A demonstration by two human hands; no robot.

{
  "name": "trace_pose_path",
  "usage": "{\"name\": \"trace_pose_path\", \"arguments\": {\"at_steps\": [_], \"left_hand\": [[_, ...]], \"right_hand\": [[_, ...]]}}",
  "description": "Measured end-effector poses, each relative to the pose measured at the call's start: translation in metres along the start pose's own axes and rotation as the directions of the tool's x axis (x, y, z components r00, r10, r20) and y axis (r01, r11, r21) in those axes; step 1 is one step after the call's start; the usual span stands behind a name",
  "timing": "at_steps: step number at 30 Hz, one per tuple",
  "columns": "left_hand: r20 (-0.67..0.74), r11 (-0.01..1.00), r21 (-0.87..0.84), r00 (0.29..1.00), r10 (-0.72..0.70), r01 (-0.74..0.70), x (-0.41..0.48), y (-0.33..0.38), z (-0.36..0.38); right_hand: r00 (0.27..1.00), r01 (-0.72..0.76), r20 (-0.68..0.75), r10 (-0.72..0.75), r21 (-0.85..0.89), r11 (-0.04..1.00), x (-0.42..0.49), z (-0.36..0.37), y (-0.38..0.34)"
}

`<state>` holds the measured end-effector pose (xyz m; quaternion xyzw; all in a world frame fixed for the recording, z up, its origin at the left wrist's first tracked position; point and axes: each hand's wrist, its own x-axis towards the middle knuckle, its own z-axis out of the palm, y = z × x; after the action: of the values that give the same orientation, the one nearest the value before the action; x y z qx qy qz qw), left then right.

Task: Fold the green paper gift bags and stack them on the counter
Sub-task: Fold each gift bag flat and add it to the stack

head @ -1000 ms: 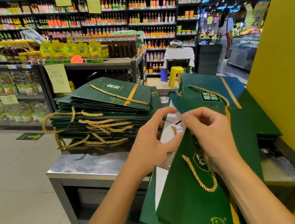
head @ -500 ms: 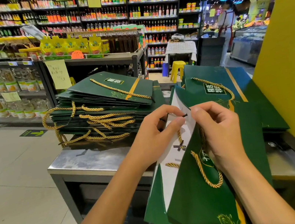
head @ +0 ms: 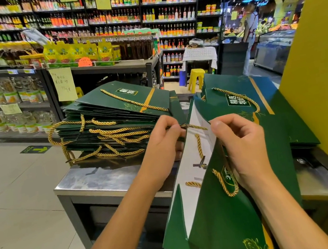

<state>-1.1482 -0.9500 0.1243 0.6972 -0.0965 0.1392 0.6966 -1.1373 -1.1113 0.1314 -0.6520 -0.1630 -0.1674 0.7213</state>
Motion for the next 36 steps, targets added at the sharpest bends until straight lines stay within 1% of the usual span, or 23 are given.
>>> {"name": "trace_pose_path", "arguments": {"at_steps": [1, 2, 5, 7, 9, 12, 14, 17, 20, 22, 23, 25, 27, 29, 31, 34, 36], "left_hand": [[-0.016, 0.994, -0.094, 0.998, -0.058, 0.056, 0.001, 0.0, 0.0], [-0.02, 0.985, -0.147, 0.996, -0.09, 0.086, 0.002, -0.001, -0.001], [0.008, 0.979, -0.184, 0.996, -0.092, 0.091, 0.003, -0.002, -0.001], [0.034, 0.977, -0.199, 0.997, -0.072, 0.077, 0.001, 0.002, -0.001], [0.046, 0.98, -0.192, 0.998, -0.053, 0.061, 0.0, 0.003, -0.001], [0.066, 0.985, -0.155, 0.995, -0.071, 0.081, 0.001, 0.001, -0.002], [0.091, 0.982, -0.151, 0.991, -0.097, 0.11, 0.002, 0.0, -0.003], [0.054, 0.984, -0.137, 0.993, -0.107, 0.114, 0.003, -0.003, -0.003], [0.015, 0.989, -0.116, 0.996, -0.093, 0.094, 0.002, -0.004, -0.003], [-0.009, 0.991, -0.101, 0.996, -0.091, 0.09, 0.002, -0.005, -0.004], [-0.021, 0.992, -0.095, 0.996, -0.091, 0.089, 0.002, -0.005, -0.004], [-0.053, 0.993, -0.08, 0.995, -0.089, 0.084, 0.001, -0.005, -0.005], [-0.094, 0.995, -0.052, 0.991, -0.093, 0.088, 0.001, -0.006, -0.005], [-0.122, 0.994, -0.043, 0.987, -0.105, 0.1, 0.0, -0.005, -0.004], [-0.147, 0.994, -0.013, 0.983, -0.109, 0.109, -0.001, -0.002, -0.003], [-0.181, 0.988, 0.106, 0.979, -0.092, 0.112, -0.006, 0.004, 0.001], [-0.206, 0.976, 0.179, 0.975, -0.082, 0.12, -0.008, 0.004, 0.001]], "right_hand": [[1.0, 0.009, 0.006, -0.009, -0.022, 1.0, 0.0, 0.0, 0.0], [1.0, 0.023, 0.014, -0.023, -0.045, 0.999, 0.001, 0.001, -0.001], [0.996, 0.084, 0.032, -0.08, -0.163, 0.983, 0.001, 0.007, -0.001], [0.987, 0.158, 0.059, -0.147, -0.298, 0.941, -0.001, 0.014, 0.001], [0.976, 0.216, 0.075, -0.203, -0.425, 0.879, -0.002, 0.018, 0.006], [0.97, 0.245, 0.127, -0.209, -0.481, 0.842, 0.002, 0.016, 0.009], [0.966, 0.251, 0.186, -0.18, -0.51, 0.823, 0.003, 0.01, 0.008], [0.955, 0.275, 0.247, -0.164, -0.53, 0.802, 0.006, -0.002, 0.002], [0.957, 0.287, 0.226, -0.184, -0.622, 0.729, 0.006, -0.024, -0.004], [0.97, 0.243, 0.16, -0.185, -0.7, 0.672, 0.004, -0.044, -0.007], [0.979, 0.197, 0.106, -0.176, -0.733, 0.651, 0.001, -0.054, -0.009], [0.988, 0.067, -0.029, -0.149, -0.797, 0.601, -0.005, -0.075, -0.01], [0.983, -0.082, -0.159, -0.095, -0.832, 0.549, -0.015, -0.091, -0.009], [0.969, -0.187, -0.242, -0.043, -0.842, 0.505, -0.025, -0.1, -0.008], [0.962, -0.235, -0.274, -0.019, -0.855, 0.462, -0.031, -0.104, -0.007], [0.951, -0.278, -0.308, 0.006, -0.852, 0.443, -0.036, -0.108, -0.01], [0.952, -0.287, -0.305, 0.015, -0.874, 0.391, -0.041, -0.106, -0.012]]}}
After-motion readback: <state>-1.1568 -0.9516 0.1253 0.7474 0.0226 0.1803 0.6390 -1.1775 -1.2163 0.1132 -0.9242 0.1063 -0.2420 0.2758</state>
